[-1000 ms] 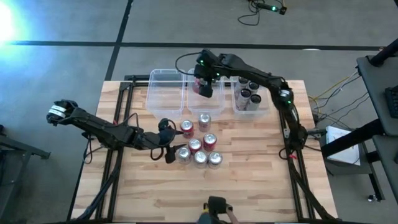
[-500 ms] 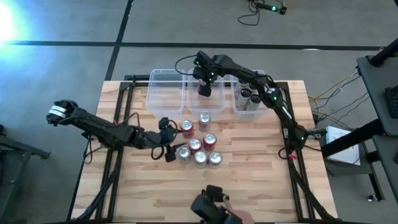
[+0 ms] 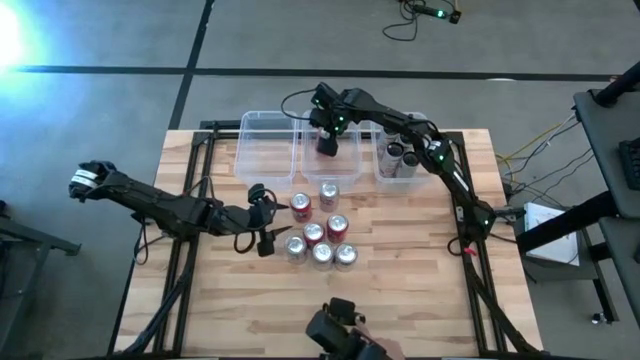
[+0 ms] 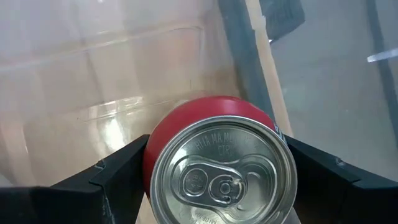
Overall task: Sort soda cans
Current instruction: Put the bottom right red soda can into the center transparent bin
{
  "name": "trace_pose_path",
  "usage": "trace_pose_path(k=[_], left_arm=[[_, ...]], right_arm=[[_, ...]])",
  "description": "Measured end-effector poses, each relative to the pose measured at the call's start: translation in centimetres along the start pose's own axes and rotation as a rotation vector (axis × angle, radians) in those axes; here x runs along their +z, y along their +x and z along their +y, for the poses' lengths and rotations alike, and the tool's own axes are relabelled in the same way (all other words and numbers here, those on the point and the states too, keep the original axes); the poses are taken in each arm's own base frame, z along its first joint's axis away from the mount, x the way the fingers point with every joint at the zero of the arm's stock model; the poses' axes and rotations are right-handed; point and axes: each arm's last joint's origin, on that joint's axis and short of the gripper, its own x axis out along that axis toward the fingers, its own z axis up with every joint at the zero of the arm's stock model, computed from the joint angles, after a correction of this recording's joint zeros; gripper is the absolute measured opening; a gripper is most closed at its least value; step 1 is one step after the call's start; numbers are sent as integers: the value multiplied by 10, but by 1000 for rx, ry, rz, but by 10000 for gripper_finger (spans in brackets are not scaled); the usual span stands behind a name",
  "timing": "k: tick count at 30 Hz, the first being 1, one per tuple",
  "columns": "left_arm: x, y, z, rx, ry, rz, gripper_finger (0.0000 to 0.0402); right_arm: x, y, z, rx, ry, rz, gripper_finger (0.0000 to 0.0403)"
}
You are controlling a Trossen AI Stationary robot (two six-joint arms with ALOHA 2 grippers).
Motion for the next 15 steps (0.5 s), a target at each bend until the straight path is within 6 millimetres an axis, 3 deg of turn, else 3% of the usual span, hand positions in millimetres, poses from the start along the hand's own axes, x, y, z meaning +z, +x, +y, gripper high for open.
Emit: trace_pose_path(k=[7, 15], left_arm=[[-1, 0, 0, 0, -5, 6, 242], [-1, 0, 0, 0, -11, 9, 242]], right_arm=[[1, 0, 1, 16, -1, -16, 310], [4, 0, 4, 19, -5, -31, 350]])
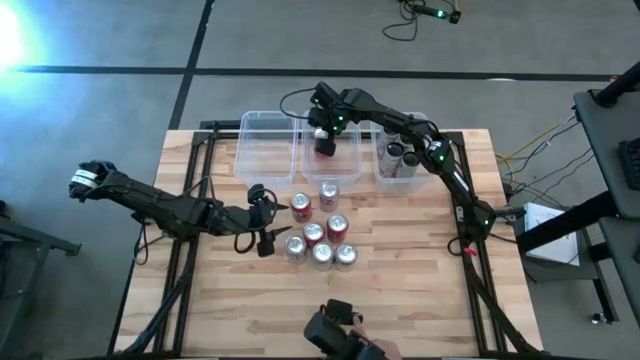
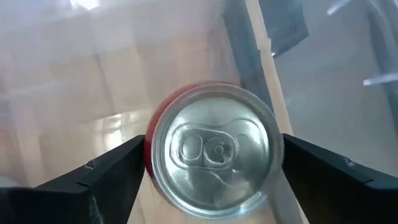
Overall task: Sort soda cans
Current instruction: Put the bottom right red soda can into the center transparent bin, then put the top red soda can into the center transparent bin
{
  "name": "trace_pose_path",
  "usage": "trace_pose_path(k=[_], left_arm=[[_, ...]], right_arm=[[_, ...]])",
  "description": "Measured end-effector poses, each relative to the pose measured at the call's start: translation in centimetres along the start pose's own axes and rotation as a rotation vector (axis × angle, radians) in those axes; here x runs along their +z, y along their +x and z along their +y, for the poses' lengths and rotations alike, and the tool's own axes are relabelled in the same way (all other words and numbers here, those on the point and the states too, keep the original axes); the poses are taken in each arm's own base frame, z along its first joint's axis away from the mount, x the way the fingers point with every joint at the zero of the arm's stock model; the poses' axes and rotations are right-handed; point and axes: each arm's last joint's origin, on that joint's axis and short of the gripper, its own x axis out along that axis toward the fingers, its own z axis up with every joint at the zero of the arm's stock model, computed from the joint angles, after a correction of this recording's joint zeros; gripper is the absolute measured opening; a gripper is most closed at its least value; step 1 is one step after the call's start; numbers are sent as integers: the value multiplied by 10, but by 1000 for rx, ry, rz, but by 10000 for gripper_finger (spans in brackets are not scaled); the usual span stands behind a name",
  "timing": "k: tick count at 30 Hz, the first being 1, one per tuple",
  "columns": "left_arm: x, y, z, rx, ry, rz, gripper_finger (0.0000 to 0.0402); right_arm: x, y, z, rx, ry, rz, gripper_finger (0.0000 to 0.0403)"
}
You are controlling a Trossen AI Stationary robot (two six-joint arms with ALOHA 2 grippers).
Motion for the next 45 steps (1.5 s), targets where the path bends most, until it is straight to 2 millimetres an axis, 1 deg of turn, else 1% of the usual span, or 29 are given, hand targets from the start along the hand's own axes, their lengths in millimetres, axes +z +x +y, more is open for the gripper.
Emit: trace_pose_path(k=[4, 7, 10, 12, 15, 17, 19, 21, 24, 26, 28, 31, 35, 37, 40, 45], left_arm=[[-1, 0, 0, 1, 2, 6, 242], [-1, 0, 0, 1, 2, 6, 242], [-1, 0, 0, 1, 0, 10, 242], [-3, 0, 0, 2, -1, 25, 242], [-7, 0, 1, 5, -21, 66, 242], [-12, 0, 1, 13, -26, 112, 242], [-15, -1, 2, 22, -31, 146, 242], [-16, 0, 4, 29, -48, 152, 242], [-17, 2, 8, 44, -89, 167, 242], [-22, 7, 11, 29, -113, 219, 242], [-30, 12, 14, 26, -114, 280, 242], [-38, 21, 17, 53, -93, 329, 242], [-44, 28, 16, 62, -74, 361, 242], [-45, 29, 15, 63, -72, 366, 242], [-46, 28, 15, 66, -76, 375, 242], [-43, 21, 17, 62, -93, 365, 242]], right_arm=[[3, 0, 2, -4, 2, -18, 354], [5, -6, 4, -11, -16, -29, 352], [9, -26, 11, -19, -30, -58, 348], [15, -47, 20, -33, -43, -91, 345], [22, -78, 43, -38, -94, -137, 338], [27, -93, 66, -20, -143, -166, 334], [31, -103, 93, 26, -211, -185, 329], [35, -109, 121, 56, -272, -200, 325], [38, -108, 161, 103, -361, -204, 320], [38, -102, 185, 132, -418, -193, 316], [37, -94, 204, 154, -470, -174, 314], [36, -83, 220, 169, -491, -151, 316], [35, -68, 224, 177, -444, -119, 335], [35, -57, 224, 179, -425, -96, 346], [33, -43, 223, 184, -395, -67, 358], [31, -25, 223, 190, -345, -20, 361]])
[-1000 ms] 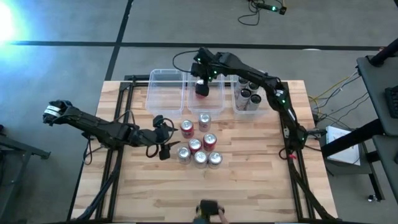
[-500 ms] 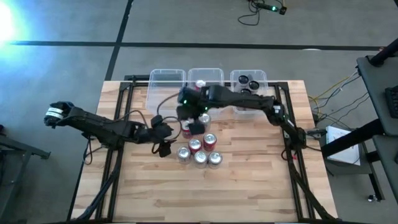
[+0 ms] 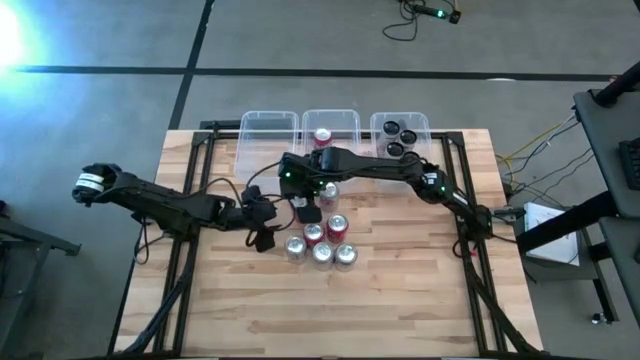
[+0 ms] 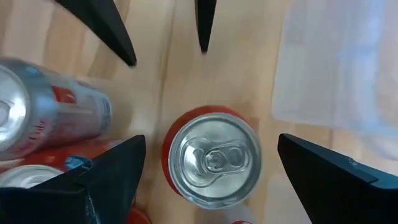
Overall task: Sort soda cans
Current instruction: Put the top red soda can into the center transparent bin
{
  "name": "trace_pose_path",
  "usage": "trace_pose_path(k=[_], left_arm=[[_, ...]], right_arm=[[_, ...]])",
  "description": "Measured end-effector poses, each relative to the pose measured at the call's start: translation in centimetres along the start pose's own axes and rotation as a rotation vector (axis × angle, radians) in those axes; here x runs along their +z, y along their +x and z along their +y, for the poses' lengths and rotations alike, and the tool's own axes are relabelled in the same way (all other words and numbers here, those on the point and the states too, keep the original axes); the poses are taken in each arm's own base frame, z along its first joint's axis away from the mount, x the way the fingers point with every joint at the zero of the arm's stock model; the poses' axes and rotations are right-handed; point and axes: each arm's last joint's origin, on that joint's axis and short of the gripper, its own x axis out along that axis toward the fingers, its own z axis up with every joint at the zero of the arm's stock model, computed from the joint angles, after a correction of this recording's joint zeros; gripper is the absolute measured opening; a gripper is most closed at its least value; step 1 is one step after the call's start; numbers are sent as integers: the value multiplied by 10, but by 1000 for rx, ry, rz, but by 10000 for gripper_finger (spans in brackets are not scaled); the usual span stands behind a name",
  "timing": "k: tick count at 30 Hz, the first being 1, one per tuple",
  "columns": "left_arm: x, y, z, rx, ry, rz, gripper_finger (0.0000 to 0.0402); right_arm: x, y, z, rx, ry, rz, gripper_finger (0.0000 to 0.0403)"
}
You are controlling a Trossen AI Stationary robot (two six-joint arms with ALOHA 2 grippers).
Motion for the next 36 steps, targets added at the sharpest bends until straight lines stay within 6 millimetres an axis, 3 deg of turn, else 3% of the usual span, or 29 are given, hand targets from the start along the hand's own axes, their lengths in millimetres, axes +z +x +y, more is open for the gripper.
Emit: trace_pose_path(k=[20, 28, 36], left_arm=[[2, -6, 2, 2, -25, -23, 242], [2, -6, 2, 3, -26, -25, 242], [3, -8, 3, 3, -32, -40, 242]], right_arm=[[-4, 35, 6, -27, 54, 70, 353], [-4, 36, 7, -52, 52, 78, 294], [-2, 19, 13, -51, 48, 72, 301]])
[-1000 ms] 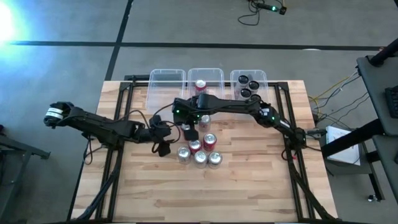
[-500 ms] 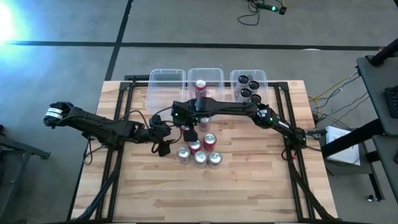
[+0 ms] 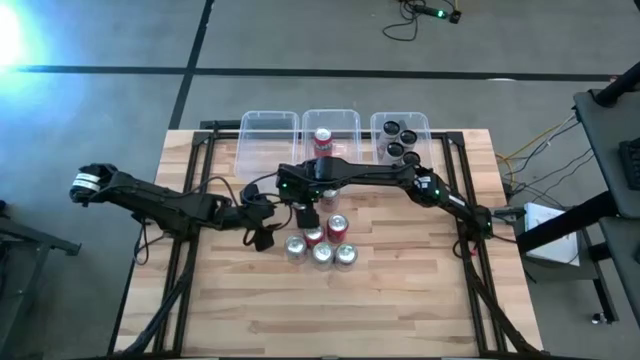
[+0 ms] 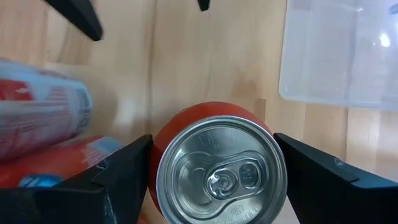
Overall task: Sort soda cans
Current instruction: Put the top red soda can into the center transparent bin
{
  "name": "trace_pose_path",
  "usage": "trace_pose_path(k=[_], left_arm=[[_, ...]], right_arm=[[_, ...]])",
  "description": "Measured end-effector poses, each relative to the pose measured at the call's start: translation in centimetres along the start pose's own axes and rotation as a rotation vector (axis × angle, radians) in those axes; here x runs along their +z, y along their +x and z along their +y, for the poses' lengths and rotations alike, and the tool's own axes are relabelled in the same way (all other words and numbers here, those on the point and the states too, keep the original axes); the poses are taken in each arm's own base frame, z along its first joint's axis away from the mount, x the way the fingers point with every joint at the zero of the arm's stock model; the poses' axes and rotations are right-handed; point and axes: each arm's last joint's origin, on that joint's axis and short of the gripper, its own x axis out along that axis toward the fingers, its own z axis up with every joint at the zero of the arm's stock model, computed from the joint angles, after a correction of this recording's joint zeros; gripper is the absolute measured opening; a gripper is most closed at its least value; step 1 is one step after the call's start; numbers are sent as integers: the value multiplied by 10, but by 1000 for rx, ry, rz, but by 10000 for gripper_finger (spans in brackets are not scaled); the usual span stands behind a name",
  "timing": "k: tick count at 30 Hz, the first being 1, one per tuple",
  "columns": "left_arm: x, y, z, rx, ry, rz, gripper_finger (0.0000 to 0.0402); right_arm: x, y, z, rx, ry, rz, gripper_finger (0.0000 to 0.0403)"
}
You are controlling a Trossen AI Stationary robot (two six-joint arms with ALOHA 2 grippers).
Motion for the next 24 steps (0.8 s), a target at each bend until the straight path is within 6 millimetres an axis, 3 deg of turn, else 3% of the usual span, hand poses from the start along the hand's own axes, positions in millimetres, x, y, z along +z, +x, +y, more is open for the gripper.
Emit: trace_pose_path(k=[3, 15, 19, 24], left_arm=[[2, -2, 0, -5, -4, -16, 242], [3, -2, 0, -6, -8, -26, 242], [3, -2, 0, -8, -12, -33, 242], [4, -2, 0, -11, -19, -38, 242]], right_arm=[[3, -22, 2, -7, 4, -44, 301], [-3, -151, -2, -71, 12, -307, 299], [-13, -184, -15, -113, 52, -367, 299], [-32, -201, -49, -229, 130, -335, 297]])
